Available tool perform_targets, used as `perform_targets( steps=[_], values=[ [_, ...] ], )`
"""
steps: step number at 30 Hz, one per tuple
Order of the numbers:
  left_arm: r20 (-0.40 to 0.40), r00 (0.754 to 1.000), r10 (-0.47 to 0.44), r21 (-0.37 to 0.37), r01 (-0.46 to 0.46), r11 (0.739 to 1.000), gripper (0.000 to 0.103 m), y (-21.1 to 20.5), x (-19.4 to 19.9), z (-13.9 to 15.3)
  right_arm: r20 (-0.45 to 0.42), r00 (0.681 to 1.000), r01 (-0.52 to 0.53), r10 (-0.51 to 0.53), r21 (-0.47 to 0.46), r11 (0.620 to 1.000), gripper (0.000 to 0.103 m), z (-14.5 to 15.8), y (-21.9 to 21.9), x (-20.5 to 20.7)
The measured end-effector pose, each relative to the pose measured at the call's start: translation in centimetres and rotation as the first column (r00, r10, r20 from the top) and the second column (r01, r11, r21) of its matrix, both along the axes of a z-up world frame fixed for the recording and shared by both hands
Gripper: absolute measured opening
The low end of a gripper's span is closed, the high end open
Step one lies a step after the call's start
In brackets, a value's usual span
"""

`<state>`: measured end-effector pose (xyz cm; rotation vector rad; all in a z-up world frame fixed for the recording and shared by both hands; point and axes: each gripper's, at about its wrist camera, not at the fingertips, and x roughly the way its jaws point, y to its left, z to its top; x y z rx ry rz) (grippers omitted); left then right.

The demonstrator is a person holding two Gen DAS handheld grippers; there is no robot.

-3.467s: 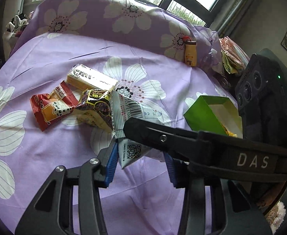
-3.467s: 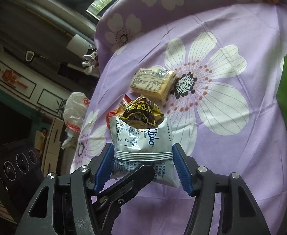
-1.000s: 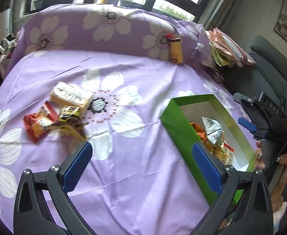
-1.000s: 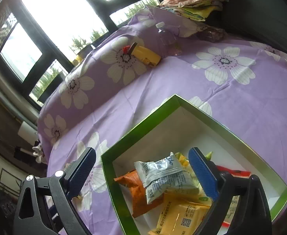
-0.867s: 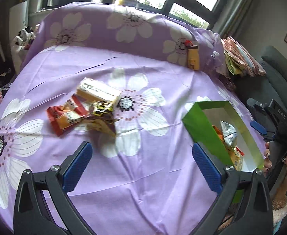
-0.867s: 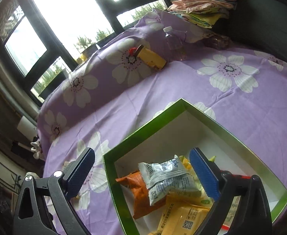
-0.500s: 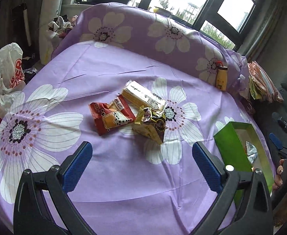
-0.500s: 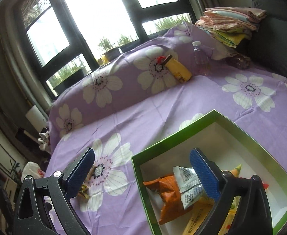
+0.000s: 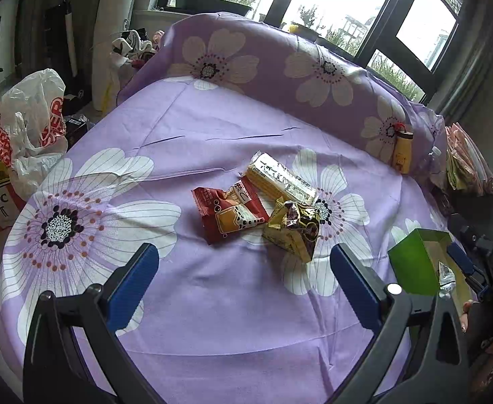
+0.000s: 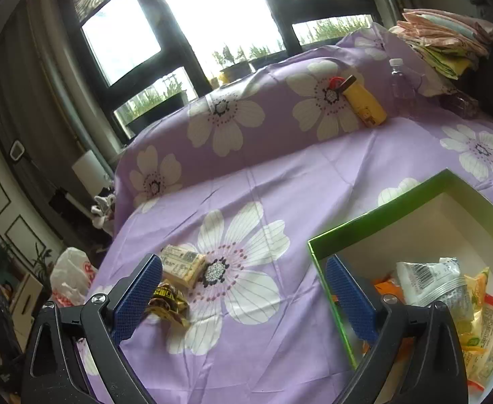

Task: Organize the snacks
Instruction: 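Move the right tool back over the brown-and-gold black sesame bag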

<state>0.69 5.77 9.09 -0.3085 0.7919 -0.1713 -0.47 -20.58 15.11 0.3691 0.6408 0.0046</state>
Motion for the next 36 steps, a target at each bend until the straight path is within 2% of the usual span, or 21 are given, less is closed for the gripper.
perform_targets(
  steps=[5, 15, 25, 30, 32, 36],
  values=[
    [0.055, 0.998, 0.032, 0.043, -0.034, 0.998, 0.102, 0.3, -0.3, 0.6, -0.005, 0.999, -0.040, 0.039, -0.069, 0.997, 0.098, -0.5, 2.5, 0.3],
    [0.037, 0.999, 0.032, 0.020, -0.033, 0.999, 0.102, 0.9, -0.1, 0.5, -0.052, 0.990, -0.138, 0.132, -0.134, 0.981, 0.098, -1.5, 6.2, 0.5],
    [0.032, 0.997, 0.069, -0.012, -0.069, 0.998, 0.101, 3.1, 0.2, 0.8, -0.112, 0.973, -0.212, 0.202, -0.088, 0.973, 0.098, -2.0, 8.4, 1.2],
    [0.022, 0.998, 0.055, -0.011, -0.055, 0.998, 0.096, 3.3, 0.6, 0.6, -0.195, 0.952, -0.259, 0.237, -0.094, 0.961, 0.098, -2.9, 10.4, 3.2],
    [-0.003, 0.999, 0.047, -0.011, -0.047, 0.999, 0.090, 3.2, 0.9, 0.2, -0.224, 0.942, -0.277, 0.249, -0.103, 0.955, 0.098, -3.5, 11.0, 4.1],
    [-0.041, 0.998, 0.047, -0.013, -0.048, 0.999, 0.085, 3.3, 1.3, -0.4, -0.288, 0.930, -0.267, 0.227, -0.110, 0.957, 0.098, -4.4, 11.2, 6.5]
  ],
)
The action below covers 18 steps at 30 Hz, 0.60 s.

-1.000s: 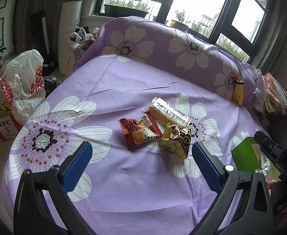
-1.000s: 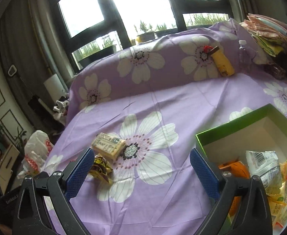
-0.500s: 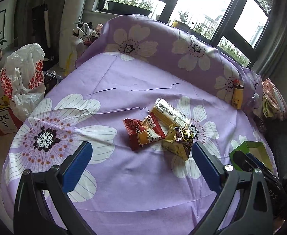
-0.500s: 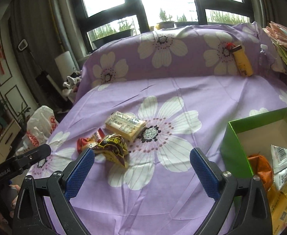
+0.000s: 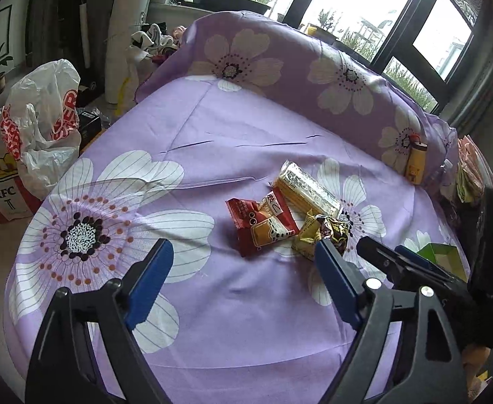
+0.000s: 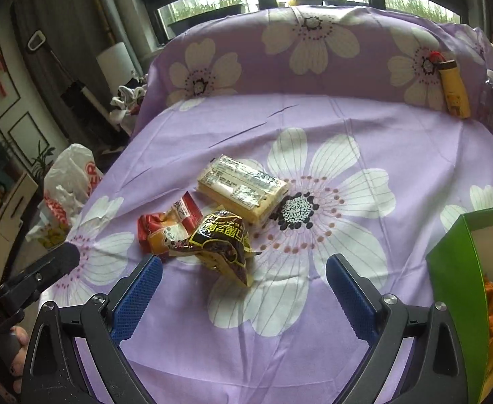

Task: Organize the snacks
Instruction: 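Move the right tool back over the brown-and-gold black sesame bag, then close the right gripper on the black sesame bag and lift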

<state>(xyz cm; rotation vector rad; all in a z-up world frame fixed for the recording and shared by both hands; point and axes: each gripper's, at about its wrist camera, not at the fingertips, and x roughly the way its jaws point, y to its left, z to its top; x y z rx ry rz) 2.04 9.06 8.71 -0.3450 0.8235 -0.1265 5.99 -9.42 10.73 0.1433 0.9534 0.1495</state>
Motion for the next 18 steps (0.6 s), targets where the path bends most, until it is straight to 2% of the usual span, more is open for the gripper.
perform_targets(
  steps=[5, 11, 14, 16, 18],
  values=[
    [-0.030, 1.000, -0.005, 0.016, 0.005, 1.000, 0.084, -0.2, 0.3, -0.4, -0.086, 0.996, 0.014, -0.006, 0.100, 0.995, 0.098, -1.3, -0.3, 2.7],
    [-0.066, 0.997, -0.045, 0.037, 0.048, 0.998, 0.084, -1.2, 0.6, -1.0, -0.160, 0.987, 0.001, 0.018, 0.118, 0.993, 0.097, -3.3, 1.4, 4.4],
    [-0.086, 0.994, -0.065, 0.045, 0.069, 0.997, 0.084, -1.6, 0.8, -1.4, -0.169, 0.986, 0.002, 0.014, 0.093, 0.996, 0.084, -4.4, 2.3, 4.8],
    [-0.098, 0.993, -0.071, 0.021, 0.073, 0.997, 0.084, -1.6, 0.9, -1.6, -0.172, 0.984, -0.022, 0.035, 0.076, 0.997, 0.063, -5.0, 2.6, 4.6],
    [-0.100, 0.992, -0.079, 0.005, 0.080, 0.997, 0.085, -1.7, 0.9, -1.7, -0.157, 0.987, -0.023, 0.038, 0.098, 0.995, 0.054, -4.8, 2.3, 4.1]
  ],
)
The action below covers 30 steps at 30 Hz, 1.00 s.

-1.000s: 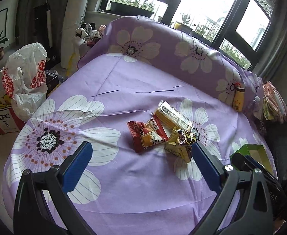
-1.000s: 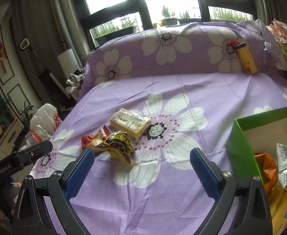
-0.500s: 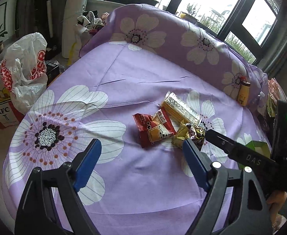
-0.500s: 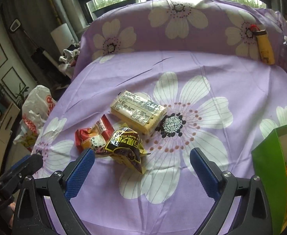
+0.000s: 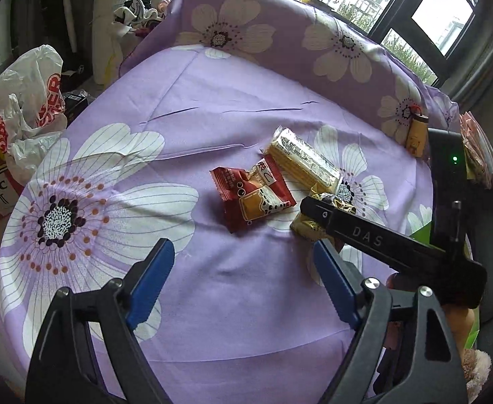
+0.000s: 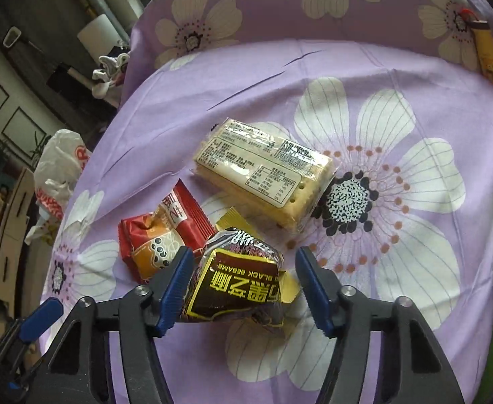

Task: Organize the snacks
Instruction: 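Close the right gripper on the black sesame bag and lift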

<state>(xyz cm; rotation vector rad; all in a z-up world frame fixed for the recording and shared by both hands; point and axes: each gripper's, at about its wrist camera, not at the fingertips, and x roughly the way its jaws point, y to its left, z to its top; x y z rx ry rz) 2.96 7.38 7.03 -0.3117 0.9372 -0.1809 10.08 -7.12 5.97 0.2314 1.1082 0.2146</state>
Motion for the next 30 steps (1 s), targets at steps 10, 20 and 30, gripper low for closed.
perform_targets(
  steps=[10, 20, 30],
  values=[
    [0.001, 0.999, -0.038, 0.027, 0.038, 0.999, 0.085, -1.3, -0.6, 0.1, 0.003, 0.999, -0.054, 0.054, 0.049, 0.997, 0.047, 3.5, -2.5, -5.4],
    [-0.025, 0.985, -0.169, 0.006, 0.169, 0.986, 0.085, -4.3, -1.2, -0.6, -0.098, 0.995, 0.026, -0.015, 0.110, 0.994, 0.047, 2.8, -5.5, -9.2],
    [-0.071, 0.940, -0.333, -0.095, 0.326, 0.941, 0.085, -7.8, -1.7, -2.0, -0.054, 0.992, 0.128, -0.118, 0.260, 0.957, 0.075, 3.9, -9.5, -9.5]
  ],
)
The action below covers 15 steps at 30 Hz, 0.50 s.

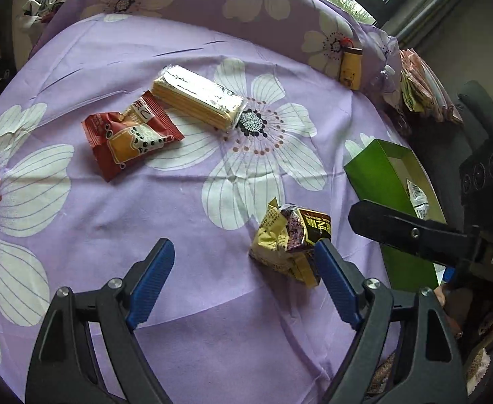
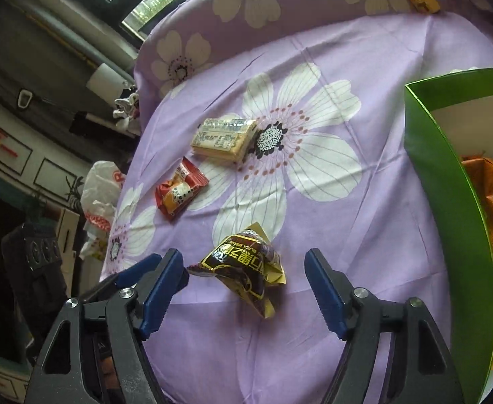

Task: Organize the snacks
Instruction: 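Close the right gripper on the black sesame bag and lift, then carry the black sesame bag over the green box and release it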

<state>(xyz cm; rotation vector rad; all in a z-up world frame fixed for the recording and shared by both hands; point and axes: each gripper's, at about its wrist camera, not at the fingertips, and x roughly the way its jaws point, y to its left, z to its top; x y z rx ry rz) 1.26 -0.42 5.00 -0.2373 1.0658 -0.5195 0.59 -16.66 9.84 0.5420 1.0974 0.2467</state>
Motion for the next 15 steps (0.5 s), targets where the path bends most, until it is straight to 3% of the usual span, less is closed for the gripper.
perform_targets(
  steps=[4, 9, 12, 14, 15],
  values=[
    [-0.033, 0.999, -0.041, -0.016, 0.040, 0.999, 0.084, -1.7, 0.0, -1.0, -0.036, 0.999, 0.009, -0.007, 0.067, 0.998, 0.075, -1.4, -0.1, 0.7],
    [-0.046, 0.996, -0.076, -0.021, 0.075, 0.997, 0.083, -3.0, -0.2, -1.8, -0.087, 0.996, -0.022, 0.029, 0.082, 0.996, 0.075, -3.2, 1.0, 1.4],
    [-0.052, 0.993, -0.103, -0.087, 0.099, 0.991, 0.067, -3.2, 0.0, -2.2, -0.110, 0.992, -0.042, 0.055, 0.115, 0.993, 0.075, -4.0, 1.6, 1.7],
    [-0.041, 0.996, -0.077, -0.077, 0.074, 0.994, 0.056, -3.4, 0.0, -2.2, -0.104, 0.992, -0.052, 0.065, 0.130, 0.990, 0.075, -4.1, 2.0, 1.5],
    [-0.025, 0.997, -0.074, -0.066, 0.072, 0.995, 0.056, -3.5, 0.0, -2.1, -0.095, 0.993, -0.058, 0.069, 0.108, 0.992, 0.073, -3.8, 2.3, 1.4]
  ],
)
